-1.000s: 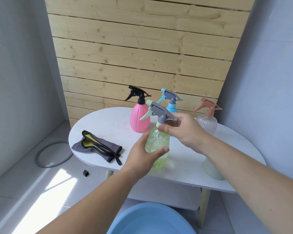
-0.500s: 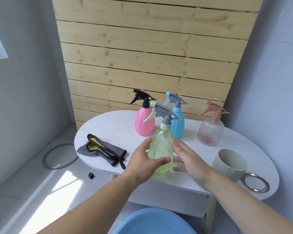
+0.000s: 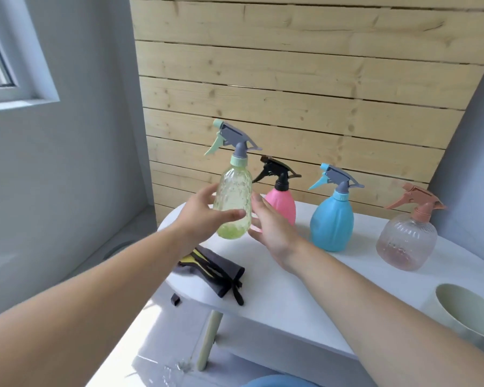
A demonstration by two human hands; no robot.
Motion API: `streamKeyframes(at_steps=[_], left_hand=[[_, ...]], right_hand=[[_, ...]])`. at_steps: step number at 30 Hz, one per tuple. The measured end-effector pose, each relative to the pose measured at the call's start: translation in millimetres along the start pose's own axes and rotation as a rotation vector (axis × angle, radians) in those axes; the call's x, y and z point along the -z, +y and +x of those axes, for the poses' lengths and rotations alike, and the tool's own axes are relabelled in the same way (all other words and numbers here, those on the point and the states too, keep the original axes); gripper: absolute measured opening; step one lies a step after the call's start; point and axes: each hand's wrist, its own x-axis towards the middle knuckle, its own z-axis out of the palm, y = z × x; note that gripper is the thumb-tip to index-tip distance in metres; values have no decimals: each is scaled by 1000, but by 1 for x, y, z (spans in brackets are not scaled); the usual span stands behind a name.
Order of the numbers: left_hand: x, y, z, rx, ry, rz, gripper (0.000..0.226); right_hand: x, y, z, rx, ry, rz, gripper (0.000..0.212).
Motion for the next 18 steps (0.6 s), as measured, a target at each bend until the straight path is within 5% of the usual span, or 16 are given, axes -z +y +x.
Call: streamKeyframes(at_steps=[10,18], left_hand=[[7,-57,68,89,-13,-30,86],[7,-60,89,129,-49,-37,113]], right_hand=[[-15,40,61,-64,-2,51,53],[-14,46,70,-31,18,31,50]])
